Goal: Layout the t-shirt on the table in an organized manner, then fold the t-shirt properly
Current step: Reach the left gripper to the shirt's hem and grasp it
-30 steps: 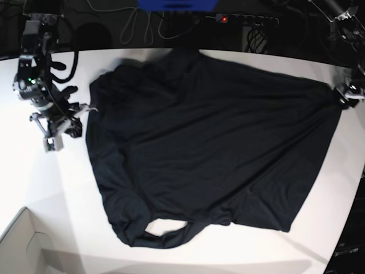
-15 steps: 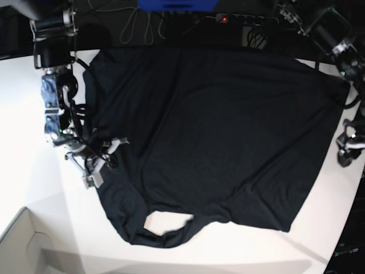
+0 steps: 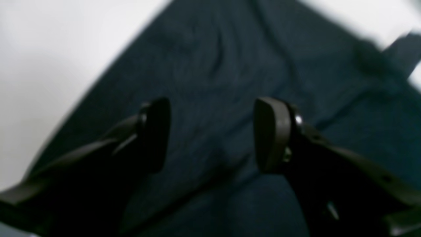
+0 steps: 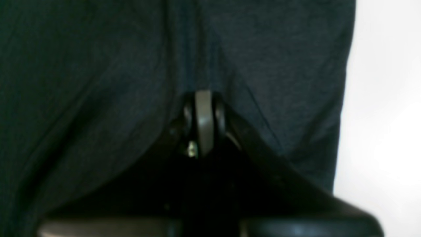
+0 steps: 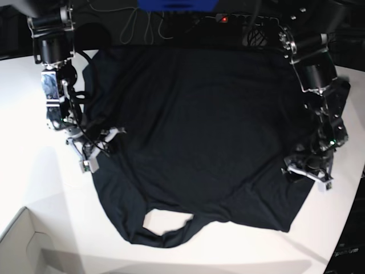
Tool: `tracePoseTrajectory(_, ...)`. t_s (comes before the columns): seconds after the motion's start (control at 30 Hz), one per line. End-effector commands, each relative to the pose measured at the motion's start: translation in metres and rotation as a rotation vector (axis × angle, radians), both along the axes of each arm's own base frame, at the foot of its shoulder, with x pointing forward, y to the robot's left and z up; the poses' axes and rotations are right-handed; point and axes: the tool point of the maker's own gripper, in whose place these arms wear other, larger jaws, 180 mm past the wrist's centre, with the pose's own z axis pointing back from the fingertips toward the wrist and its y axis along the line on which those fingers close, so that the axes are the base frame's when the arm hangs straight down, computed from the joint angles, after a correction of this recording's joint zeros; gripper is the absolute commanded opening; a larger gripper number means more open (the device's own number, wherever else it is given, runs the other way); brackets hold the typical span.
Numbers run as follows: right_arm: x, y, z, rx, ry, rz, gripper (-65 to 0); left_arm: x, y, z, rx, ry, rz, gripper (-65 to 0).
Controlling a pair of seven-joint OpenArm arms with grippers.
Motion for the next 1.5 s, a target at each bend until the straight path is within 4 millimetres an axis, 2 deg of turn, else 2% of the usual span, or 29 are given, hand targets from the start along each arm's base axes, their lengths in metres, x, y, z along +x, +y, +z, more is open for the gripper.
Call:
tracePoseTrajectory(0.0, -0.022, -0.011, -0.021, -0.064, 0.108, 0.018, -65.0, 0.012, 0.018, 0.021, 0.043, -0.064, 0.018, -26.5)
tracePoseTrajectory(0.1, -0.039, -0.011, -0.024, -0.077, 0.116, 0.032, -65.0, 0.000, 0.026, -0.005, 0.050, 0.001, 0.028, -26.5)
tracePoseTrajectory(0.23, -0.054, -0.002, -0.010, -0.083, 0.073, 0.069, -65.0, -0.034, 0.044, -0.029, 0.069, 0.075, 0.042, -26.5)
tracePoseTrajectory(0.33, -0.059, 0.004, -0.001, -0.081, 0.049, 0.088, -65.0, -0.060, 0.056, -0.037, 0.092, 0.099, 0.046, -26.5)
tracePoseTrajectory(0.47, -0.064, 0.006, -0.001, -0.082, 0.052, 0.093, -65.0, -0.097, 0.064, -0.043, 0.123, 0.124, 0.037, -26.5)
tracePoseTrajectory(0.57, -0.064, 0.006, -0.002, -0.080, 0.051, 0.093, -65.0, -0.118, 0.061, -0.049, 0.120, 0.139, 0.028, -26.5)
tracePoseTrajectory(0.73, -0.063, 0.009, 0.002, -0.074, 0.042, 0.095, -65.0, -0.142, 0.066, -0.047, 0.134, 0.144, 0.043, -26.5)
tracePoseTrajectory(0.9, -0.057, 0.018, 0.019, -0.067, -0.004, 0.112, -65.0, -0.169, 0.077, -0.053, 0.132, 0.222, 0.068, -26.5)
tracePoseTrajectory(1.03, -0.058, 0.032, 0.035, -0.049, -0.053, 0.131, -65.0, -0.190, 0.091, -0.057, 0.118, 0.280, 0.116, -26.5)
tracePoseTrajectory(1.13, -0.056, 0.036, 0.042, -0.045, -0.072, 0.137, -65.0, -0.201, 0.099, -0.054, 0.124, 0.296, 0.137, -26.5)
tracePoseTrajectory(1.27, -0.057, 0.045, 0.041, -0.023, -0.071, 0.135, -65.0, -0.212, 0.097, -0.048, 0.140, 0.333, 0.121, -26.5)
tracePoseTrajectory(1.47, -0.057, 0.052, 0.040, -0.006, -0.070, 0.136, -65.0, -0.219, 0.077, -0.031, 0.142, 0.349, 0.093, -26.5)
